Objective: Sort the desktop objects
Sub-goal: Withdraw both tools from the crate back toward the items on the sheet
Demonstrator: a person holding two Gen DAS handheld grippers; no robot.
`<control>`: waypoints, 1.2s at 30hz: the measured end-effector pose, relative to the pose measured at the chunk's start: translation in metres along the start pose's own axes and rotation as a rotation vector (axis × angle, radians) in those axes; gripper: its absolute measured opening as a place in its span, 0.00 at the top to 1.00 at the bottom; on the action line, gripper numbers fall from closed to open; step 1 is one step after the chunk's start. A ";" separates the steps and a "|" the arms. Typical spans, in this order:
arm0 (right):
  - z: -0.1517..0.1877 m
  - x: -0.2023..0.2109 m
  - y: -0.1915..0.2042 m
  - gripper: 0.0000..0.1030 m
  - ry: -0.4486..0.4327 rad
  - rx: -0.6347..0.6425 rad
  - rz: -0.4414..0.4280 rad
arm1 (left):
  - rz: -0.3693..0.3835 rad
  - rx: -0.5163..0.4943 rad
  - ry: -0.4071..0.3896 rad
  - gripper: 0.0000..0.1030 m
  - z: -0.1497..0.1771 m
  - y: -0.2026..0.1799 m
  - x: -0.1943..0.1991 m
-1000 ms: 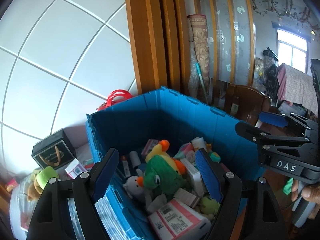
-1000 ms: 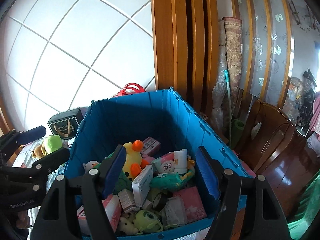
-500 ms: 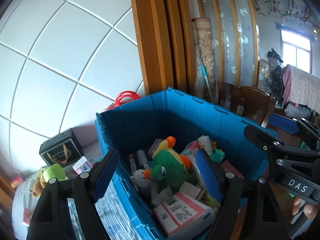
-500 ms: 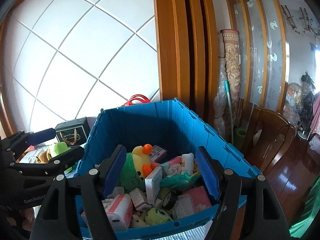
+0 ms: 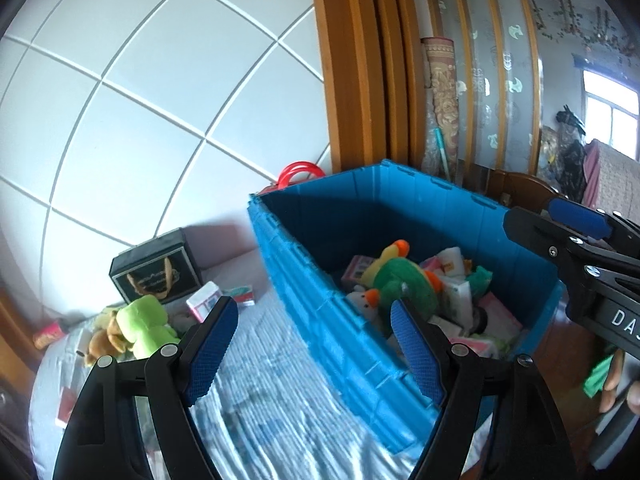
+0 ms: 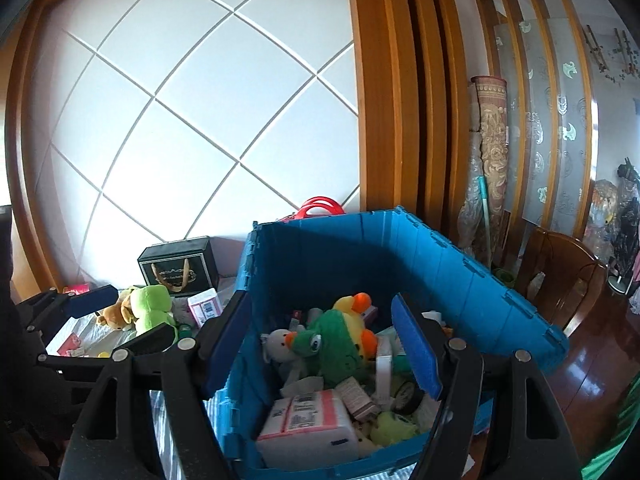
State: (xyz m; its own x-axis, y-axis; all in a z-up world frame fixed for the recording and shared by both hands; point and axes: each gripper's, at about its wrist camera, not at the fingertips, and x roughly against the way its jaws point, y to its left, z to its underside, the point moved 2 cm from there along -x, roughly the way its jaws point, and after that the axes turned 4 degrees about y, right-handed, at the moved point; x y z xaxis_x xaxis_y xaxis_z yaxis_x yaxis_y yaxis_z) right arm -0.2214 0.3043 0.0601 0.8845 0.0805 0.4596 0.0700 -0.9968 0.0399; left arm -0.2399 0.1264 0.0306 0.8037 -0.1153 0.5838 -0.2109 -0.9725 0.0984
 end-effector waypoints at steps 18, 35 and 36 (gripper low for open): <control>0.086 -0.066 0.223 0.30 0.214 0.105 -0.268 | -0.268 0.228 0.184 0.23 0.186 0.215 0.014; 0.153 -0.190 0.413 0.30 0.490 0.394 -0.600 | -0.542 0.575 0.365 0.23 0.323 0.387 -0.003; 0.160 -0.193 0.431 0.30 0.509 0.415 -0.620 | -0.549 0.586 0.377 0.23 0.327 0.396 -0.002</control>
